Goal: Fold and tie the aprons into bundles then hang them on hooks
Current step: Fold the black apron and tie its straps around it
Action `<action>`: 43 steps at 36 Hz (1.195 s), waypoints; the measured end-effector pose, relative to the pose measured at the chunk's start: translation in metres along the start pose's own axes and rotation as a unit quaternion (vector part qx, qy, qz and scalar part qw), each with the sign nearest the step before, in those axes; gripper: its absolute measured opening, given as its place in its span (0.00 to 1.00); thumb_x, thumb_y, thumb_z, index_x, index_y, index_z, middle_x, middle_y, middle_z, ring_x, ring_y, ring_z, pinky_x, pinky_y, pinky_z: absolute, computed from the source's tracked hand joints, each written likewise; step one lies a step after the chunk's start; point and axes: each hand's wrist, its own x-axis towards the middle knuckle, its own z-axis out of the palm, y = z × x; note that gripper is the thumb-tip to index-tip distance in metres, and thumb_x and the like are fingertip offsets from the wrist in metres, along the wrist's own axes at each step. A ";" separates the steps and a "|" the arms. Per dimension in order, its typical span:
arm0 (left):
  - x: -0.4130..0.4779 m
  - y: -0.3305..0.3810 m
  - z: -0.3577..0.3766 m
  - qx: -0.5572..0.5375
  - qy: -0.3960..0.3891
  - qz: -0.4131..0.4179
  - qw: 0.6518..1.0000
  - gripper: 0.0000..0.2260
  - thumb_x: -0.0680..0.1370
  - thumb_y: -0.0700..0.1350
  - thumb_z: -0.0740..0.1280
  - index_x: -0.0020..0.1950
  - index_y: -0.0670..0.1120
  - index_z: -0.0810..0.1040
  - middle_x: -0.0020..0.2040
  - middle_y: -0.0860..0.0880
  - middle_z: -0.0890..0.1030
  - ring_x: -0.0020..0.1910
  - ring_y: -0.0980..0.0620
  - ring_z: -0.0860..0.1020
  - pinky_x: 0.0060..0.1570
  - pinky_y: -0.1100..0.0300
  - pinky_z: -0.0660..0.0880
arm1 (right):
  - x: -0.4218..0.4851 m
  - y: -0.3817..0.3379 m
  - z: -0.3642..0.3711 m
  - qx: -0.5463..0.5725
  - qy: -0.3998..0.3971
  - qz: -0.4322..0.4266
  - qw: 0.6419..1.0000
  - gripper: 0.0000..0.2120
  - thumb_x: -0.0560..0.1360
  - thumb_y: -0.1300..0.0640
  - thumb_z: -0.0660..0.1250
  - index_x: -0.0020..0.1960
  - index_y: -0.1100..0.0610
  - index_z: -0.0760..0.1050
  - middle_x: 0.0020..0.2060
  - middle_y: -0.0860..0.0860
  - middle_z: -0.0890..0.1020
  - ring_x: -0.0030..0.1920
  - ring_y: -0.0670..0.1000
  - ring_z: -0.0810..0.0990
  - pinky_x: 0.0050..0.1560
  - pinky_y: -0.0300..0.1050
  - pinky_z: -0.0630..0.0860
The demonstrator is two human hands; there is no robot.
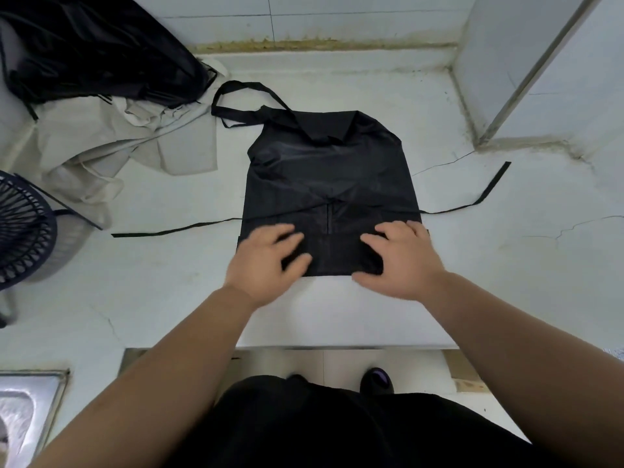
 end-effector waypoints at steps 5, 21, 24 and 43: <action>-0.005 0.009 -0.001 0.083 -0.156 -0.013 0.984 0.42 0.68 0.74 0.60 0.77 0.56 0.58 0.77 0.56 0.56 0.75 0.53 0.54 0.73 0.55 0.51 | -0.006 0.011 0.001 0.022 -0.066 0.018 0.997 0.35 0.75 0.33 0.56 0.76 0.50 0.57 0.72 0.49 0.61 0.70 0.55 0.64 0.73 0.47 0.58; 0.050 -0.019 -0.060 -0.219 -0.121 -0.204 0.946 0.08 0.73 0.41 0.72 0.50 0.50 0.83 0.49 0.54 0.83 0.50 0.54 0.79 0.52 0.62 0.73 | 0.025 0.037 -0.042 0.098 -0.053 0.066 0.992 0.05 0.70 0.55 0.65 0.45 0.50 0.77 0.36 0.45 0.76 0.43 0.52 0.76 0.40 0.42 0.72; 0.051 -0.034 -0.059 -0.308 -0.042 -0.252 0.916 0.05 0.73 0.41 0.73 0.47 0.48 0.82 0.46 0.51 0.82 0.42 0.55 0.79 0.41 0.66 0.74 | 0.036 0.048 -0.045 0.165 0.000 0.115 0.979 0.02 0.68 0.57 0.66 0.38 0.50 0.75 0.35 0.46 0.77 0.42 0.52 0.76 0.40 0.43 0.74; 0.064 -0.043 -0.011 -0.084 0.054 -0.400 0.911 0.16 0.79 0.56 0.63 0.54 0.44 0.73 0.50 0.46 0.76 0.49 0.44 0.73 0.43 0.54 0.68 | 0.062 0.043 -0.020 0.253 0.057 0.327 0.909 0.18 0.77 0.53 0.64 0.63 0.60 0.65 0.57 0.59 0.74 0.55 0.60 0.74 0.50 0.50 0.69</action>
